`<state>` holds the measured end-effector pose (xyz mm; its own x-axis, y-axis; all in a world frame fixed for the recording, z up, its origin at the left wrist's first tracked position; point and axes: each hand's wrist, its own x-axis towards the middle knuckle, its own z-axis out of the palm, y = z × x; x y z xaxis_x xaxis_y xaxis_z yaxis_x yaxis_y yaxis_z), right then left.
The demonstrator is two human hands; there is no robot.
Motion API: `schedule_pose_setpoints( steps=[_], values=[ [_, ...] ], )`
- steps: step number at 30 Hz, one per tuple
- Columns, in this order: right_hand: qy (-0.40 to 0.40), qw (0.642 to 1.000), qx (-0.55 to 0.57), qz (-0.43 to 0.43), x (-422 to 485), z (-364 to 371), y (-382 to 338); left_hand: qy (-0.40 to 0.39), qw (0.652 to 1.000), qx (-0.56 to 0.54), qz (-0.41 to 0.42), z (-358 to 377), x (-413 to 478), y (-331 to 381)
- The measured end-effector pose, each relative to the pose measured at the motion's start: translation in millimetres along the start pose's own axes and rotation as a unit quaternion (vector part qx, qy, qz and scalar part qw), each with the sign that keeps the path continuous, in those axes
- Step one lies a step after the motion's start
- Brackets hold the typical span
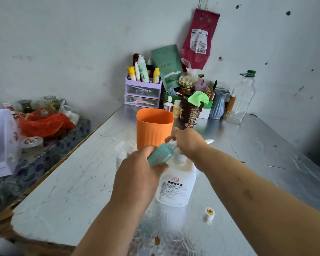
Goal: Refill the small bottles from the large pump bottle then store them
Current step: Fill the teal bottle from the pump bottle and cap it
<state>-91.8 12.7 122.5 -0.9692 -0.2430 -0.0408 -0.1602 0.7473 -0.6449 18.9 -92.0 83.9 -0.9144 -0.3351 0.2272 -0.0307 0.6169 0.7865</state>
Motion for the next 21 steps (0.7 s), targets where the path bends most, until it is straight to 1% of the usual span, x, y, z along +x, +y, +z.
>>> schedule_pose_setpoints(
  steps=[1,3,5,7,10,17,21],
  values=[
    [-0.001,1.000,0.025,0.011,-3.8,-0.3,-4.0,0.000,1.000,-0.001,-0.001,-0.1,-0.4,0.1],
    [-0.010,0.999,0.030,0.018,-5.8,-1.7,-7.3,-0.002,1.000,-0.002,-0.001,-1.2,-1.4,1.4],
    [-0.005,0.999,0.044,0.006,-7.5,-4.7,-8.6,-0.002,1.000,-0.001,0.001,-2.2,-2.1,2.6],
    [-0.014,0.998,0.055,0.013,-12.2,-8.9,-13.5,0.000,1.000,0.002,0.005,-4.5,-2.6,4.5],
    [-0.001,0.998,0.060,0.009,-11.3,-13.6,-14.2,0.004,1.000,0.004,0.011,-6.0,-1.9,6.8],
    [0.003,0.998,0.062,0.025,-4.4,-8.4,-11.7,0.005,1.000,0.005,0.010,-5.3,0.4,6.3],
    [0.004,0.999,0.033,0.008,-0.3,-6.1,-5.9,0.001,1.000,-0.004,0.009,-2.7,0.3,4.8]
  ],
)
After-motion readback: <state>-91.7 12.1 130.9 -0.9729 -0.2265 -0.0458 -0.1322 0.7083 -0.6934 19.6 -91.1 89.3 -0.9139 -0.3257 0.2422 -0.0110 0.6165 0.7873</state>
